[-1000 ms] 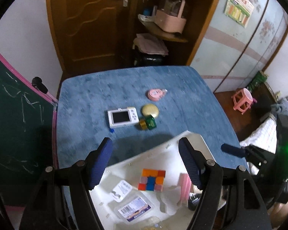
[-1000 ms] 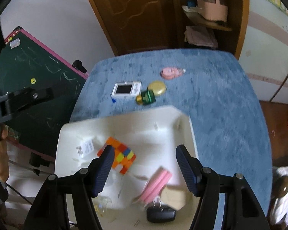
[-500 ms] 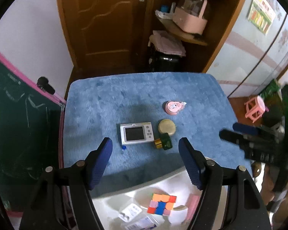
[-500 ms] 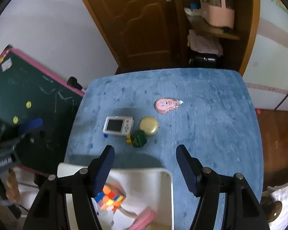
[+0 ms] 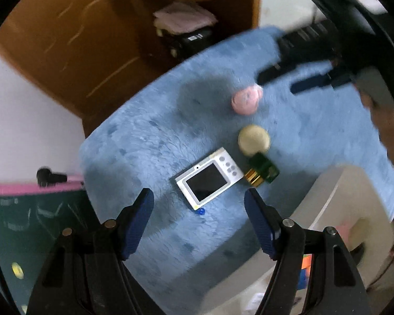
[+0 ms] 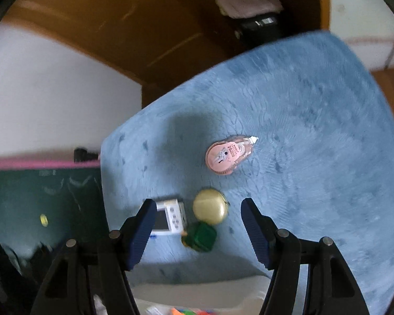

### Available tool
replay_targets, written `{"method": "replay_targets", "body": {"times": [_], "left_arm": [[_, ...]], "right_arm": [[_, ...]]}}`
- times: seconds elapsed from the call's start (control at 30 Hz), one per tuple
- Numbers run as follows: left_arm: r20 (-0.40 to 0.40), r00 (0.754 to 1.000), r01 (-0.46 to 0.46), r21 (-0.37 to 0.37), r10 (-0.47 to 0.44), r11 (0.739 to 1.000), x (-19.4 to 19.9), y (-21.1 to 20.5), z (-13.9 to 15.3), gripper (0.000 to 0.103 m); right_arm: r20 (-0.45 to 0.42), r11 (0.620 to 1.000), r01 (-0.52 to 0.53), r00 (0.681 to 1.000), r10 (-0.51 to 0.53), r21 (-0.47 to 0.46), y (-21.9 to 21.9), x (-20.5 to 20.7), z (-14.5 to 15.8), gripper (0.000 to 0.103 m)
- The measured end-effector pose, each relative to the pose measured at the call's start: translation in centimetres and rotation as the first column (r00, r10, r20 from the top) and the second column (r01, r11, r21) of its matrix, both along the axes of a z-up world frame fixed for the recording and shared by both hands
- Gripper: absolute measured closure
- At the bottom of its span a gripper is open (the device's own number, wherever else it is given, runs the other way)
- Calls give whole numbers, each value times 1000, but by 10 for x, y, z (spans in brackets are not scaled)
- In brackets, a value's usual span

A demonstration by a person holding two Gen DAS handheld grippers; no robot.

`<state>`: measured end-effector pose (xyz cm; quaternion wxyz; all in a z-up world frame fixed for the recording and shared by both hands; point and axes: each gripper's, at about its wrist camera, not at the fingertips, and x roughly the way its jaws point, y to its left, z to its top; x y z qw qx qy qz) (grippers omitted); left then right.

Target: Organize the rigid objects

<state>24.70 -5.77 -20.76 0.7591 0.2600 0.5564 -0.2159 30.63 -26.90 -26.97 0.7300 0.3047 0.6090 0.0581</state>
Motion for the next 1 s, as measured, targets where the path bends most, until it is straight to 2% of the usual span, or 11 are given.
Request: {"method": "replay_targets", "body": {"times": [0.07, 0.27, 0.47, 0.5, 0.7, 0.87, 0.93, 1.0], "left_arm": [[-30, 998, 61, 27, -60, 998, 4, -5, -17, 28], [-118, 984, 144, 51, -137, 988, 20, -15, -53, 28], [-155, 967, 215, 65, -203, 974, 25, -21, -72, 29], [-165, 963, 224, 59, -212, 973, 27, -21, -73, 29], [-217, 933, 302, 42, -286, 952, 24, -24, -84, 29], [-219, 913, 365, 56, -345, 929, 18, -30, -92, 29], [-221, 904, 389, 69, -366, 919, 17, -34, -99, 28], [-191, 902, 411, 99, -388, 906, 15, -39, -103, 28]], "right_arm": [[-40, 998, 47, 998, -46, 32, -1, 10, -17, 36], [-150, 987, 151, 979, -141, 61, 4, 33, -64, 36], [-180, 995, 100, 979, -96, 11, 29, 55, -78, 35], [-183, 995, 98, 978, -97, -3, 32, 57, -79, 32], [-160, 994, 56, 984, -71, -98, 50, 69, -76, 29], [-170, 986, 4, 985, -32, -166, 60, 70, -79, 29], [-195, 987, 9, 980, -41, -160, 57, 66, -87, 29], [-215, 986, 32, 974, -67, -163, 51, 64, -94, 29]]}}
